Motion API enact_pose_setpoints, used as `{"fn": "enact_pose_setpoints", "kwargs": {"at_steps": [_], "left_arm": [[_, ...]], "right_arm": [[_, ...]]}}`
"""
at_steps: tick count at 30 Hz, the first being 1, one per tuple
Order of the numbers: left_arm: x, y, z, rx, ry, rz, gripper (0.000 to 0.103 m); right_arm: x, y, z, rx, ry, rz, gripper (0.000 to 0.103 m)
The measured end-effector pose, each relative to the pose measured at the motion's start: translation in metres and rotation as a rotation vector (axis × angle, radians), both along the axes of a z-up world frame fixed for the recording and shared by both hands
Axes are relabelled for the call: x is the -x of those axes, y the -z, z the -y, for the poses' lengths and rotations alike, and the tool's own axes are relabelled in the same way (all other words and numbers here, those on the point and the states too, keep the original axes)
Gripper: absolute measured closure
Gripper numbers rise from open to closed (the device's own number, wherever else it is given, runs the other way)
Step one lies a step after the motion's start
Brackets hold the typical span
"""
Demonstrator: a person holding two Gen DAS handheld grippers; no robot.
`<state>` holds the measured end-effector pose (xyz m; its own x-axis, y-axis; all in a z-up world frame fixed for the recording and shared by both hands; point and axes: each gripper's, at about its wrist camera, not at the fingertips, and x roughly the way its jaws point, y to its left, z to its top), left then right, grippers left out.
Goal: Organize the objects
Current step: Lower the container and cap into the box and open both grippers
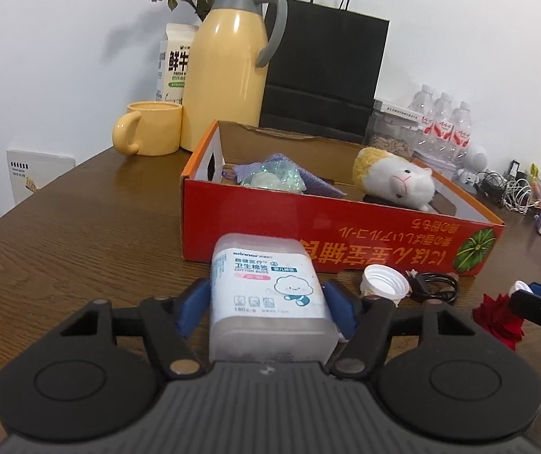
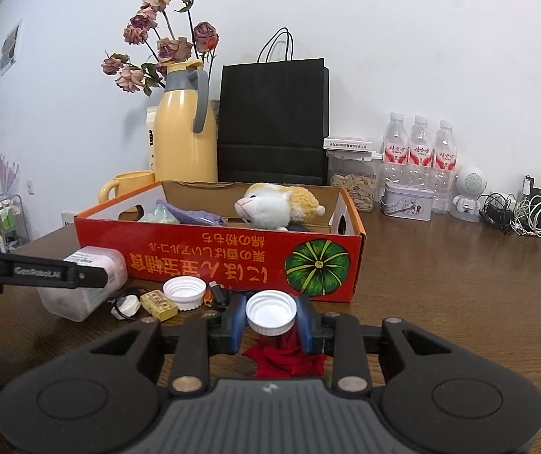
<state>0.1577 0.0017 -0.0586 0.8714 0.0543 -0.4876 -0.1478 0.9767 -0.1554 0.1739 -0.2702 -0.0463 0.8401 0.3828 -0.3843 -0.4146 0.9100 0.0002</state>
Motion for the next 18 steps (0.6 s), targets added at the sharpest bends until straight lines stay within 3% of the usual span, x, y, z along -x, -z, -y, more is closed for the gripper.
{"fn": "enact_pose_setpoints", "kwargs": {"at_steps": [10,18], "left_arm": [[0.025,-0.017,-0.005,0.016,0.059,0.092,0.036],[0.020,-0.064,-0.003,-0.014,0.087,0.229,0.036]], "right_arm": [[0.002,-0.001,-0.004,0.002,0.000,0.021,0.076],[-0.006,-0.028,-0.032,-0.030,-0.067,0.108,0.076]]}}
